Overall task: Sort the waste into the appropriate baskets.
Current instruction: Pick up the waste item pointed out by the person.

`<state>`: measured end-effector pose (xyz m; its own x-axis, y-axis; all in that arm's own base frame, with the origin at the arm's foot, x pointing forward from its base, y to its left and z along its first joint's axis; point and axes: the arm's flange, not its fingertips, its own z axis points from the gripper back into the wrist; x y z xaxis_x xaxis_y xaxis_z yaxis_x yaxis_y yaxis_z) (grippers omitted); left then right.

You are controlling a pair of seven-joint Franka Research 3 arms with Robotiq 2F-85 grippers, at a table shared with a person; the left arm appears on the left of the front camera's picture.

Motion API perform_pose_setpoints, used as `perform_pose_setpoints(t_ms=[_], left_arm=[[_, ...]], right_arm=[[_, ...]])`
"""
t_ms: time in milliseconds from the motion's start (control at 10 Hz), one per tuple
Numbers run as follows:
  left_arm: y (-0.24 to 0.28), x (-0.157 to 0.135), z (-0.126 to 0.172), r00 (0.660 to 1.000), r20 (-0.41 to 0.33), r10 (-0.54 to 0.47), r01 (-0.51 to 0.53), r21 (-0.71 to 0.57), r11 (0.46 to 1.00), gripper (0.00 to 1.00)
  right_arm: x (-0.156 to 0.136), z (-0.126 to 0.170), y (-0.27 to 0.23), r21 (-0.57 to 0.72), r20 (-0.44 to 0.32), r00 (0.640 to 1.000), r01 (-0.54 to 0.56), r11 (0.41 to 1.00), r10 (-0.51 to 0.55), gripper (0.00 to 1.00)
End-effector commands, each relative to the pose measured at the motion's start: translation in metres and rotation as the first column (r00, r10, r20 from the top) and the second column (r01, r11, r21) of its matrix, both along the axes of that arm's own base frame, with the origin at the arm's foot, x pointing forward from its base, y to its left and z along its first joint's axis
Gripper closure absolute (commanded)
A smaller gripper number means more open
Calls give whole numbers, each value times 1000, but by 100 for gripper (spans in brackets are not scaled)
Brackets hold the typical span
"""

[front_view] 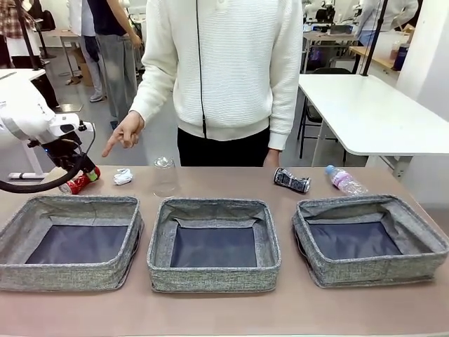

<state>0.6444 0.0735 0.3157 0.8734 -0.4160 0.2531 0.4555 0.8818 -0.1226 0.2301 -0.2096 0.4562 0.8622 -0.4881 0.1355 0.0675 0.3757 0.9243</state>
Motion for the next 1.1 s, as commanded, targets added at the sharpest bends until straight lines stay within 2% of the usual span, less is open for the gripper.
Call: perform_pose_setpoints(t_ms=[0, 500, 600, 700, 800, 900, 1000], left_arm=[[-3, -4, -2, 1000, -4, 24, -23, 32, 999, 0], [-11, -3, -2, 1000, -25, 17, -16, 36, 999, 0], [-11, -3, -4, 998, -62, 20, -16, 64, 998, 60], [-11, -4, -5, 996, -84, 22, -17, 63, 998, 60], [-9, -2, -9, 989, -144, 20, -9, 76, 997, 100], [-9, -2, -12, 986, -167, 25, -12, 79, 997, 65], [-8, -2, -13, 983, -182, 30, -14, 92, 996, 100]], right_arm=[[2, 2, -1, 4, 31, 999, -8, 1000, 7, 0], [2, 2, -1, 4, 31, 999, -8, 1000, 7, 0], [2, 2, -1, 4, 31, 999, -8, 1000, 7, 0], [2, 2, -1, 4, 31, 999, -8, 1000, 7, 0], [2, 2, -1, 4, 31, 999, -8, 1000, 7, 0], [2, 2, -1, 4, 31, 999, -8, 1000, 7, 0], [2, 2, -1, 4, 31, 999, -8, 1000, 7, 0]])
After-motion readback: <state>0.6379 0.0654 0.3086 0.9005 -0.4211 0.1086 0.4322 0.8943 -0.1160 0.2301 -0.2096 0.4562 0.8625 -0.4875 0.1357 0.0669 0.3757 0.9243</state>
